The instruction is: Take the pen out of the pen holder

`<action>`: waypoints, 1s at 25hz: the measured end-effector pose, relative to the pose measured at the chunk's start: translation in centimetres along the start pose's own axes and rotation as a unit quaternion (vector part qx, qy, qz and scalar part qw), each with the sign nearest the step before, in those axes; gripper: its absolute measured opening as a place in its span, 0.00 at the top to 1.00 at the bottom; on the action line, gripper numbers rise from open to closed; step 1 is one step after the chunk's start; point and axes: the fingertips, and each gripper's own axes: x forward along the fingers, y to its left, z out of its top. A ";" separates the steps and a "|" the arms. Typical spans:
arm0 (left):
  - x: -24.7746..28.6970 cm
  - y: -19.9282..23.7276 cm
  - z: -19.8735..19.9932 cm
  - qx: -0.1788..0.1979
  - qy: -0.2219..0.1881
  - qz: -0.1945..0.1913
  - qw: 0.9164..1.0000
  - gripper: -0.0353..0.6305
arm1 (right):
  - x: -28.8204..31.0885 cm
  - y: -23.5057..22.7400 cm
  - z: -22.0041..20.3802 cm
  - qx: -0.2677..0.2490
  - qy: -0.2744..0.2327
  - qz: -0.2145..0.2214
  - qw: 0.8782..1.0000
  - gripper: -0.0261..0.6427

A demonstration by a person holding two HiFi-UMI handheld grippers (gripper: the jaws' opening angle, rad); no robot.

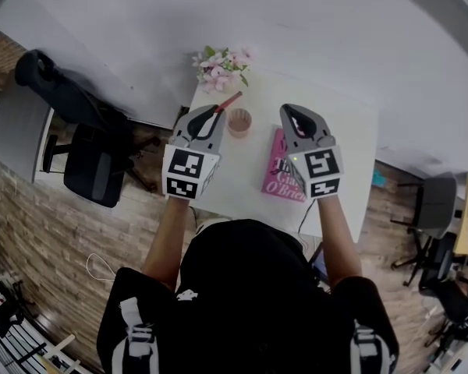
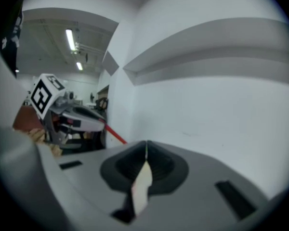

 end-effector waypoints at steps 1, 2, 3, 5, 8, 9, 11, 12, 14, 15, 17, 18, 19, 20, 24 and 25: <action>-0.3 0.0 0.7 0.004 -0.008 0.003 1.000 0.86 | -0.2 -0.1 0.6 -0.002 -0.006 -0.002 1.000 0.91; -0.7 0.0 1.4 0.007 -0.014 0.005 1.000 0.86 | -0.3 -0.3 1.1 -0.004 -0.012 -0.005 1.000 0.91; -1.0 0.0 2.0 0.009 -0.019 0.006 1.000 0.86 | -0.5 -0.5 1.7 -0.005 -0.019 -0.008 1.000 0.91; -1.6 0.0 3.4 0.017 -0.030 0.008 0.999 0.86 | -0.9 -0.7 2.9 -0.008 -0.031 -0.014 0.999 0.91; -2.5 0.2 5.1 0.031 -0.047 0.015 0.998 0.86 | -1.4 -0.8 4.5 -0.012 -0.050 -0.020 0.998 0.91; -2.8 0.2 5.6 0.033 -0.053 0.017 0.998 0.86 | -1.6 -0.8 5.0 -0.014 -0.055 -0.021 0.998 0.91; -3.3 0.2 6.4 0.039 -0.062 0.022 0.997 0.86 | -1.9 -0.8 5.8 -0.018 -0.064 -0.023 0.998 0.91; -3.5 0.2 6.8 0.042 -0.065 0.024 0.997 0.86 | -2.1 -0.7 6.2 -0.020 -0.068 -0.024 0.997 0.91; -3.8 0.3 7.5 0.048 -0.071 0.028 0.996 0.86 | -2.4 -0.7 6.9 -0.023 -0.075 -0.025 0.997 0.91; -4.0 0.3 7.9 0.050 -0.074 0.029 0.996 0.86 | -2.5 -0.7 7.1 -0.024 -0.078 -0.026 0.996 0.91; -4.4 0.3 8.5 0.051 -0.082 0.033 0.995 0.86 | -2.7 -0.5 7.5 -0.024 -0.082 -0.026 0.996 0.91; -4.6 0.3 8.9 0.052 -0.086 0.034 0.994 0.86 | -2.8 -0.5 7.7 -0.025 -0.084 -0.026 0.996 0.91; -4.9 0.3 9.3 0.053 -0.091 0.036 0.994 0.86 | -2.9 -0.5 7.9 -0.026 -0.086 -0.027 0.996 0.91; -5.0 0.2 9.6 0.054 -0.095 0.036 0.993 0.86 | -3.0 -0.5 8.0 -0.026 -0.088 -0.028 0.995 0.91; -5.5 0.0 10.2 0.060 -0.103 0.042 0.992 0.86 | -3.4 -0.6 8.3 -0.026 -0.091 -0.032 0.995 0.91; -5.5 -0.1 10.3 0.064 -0.103 0.045 0.992 0.86 | -3.4 -0.7 8.2 -0.025 -0.091 -0.033 0.995 0.91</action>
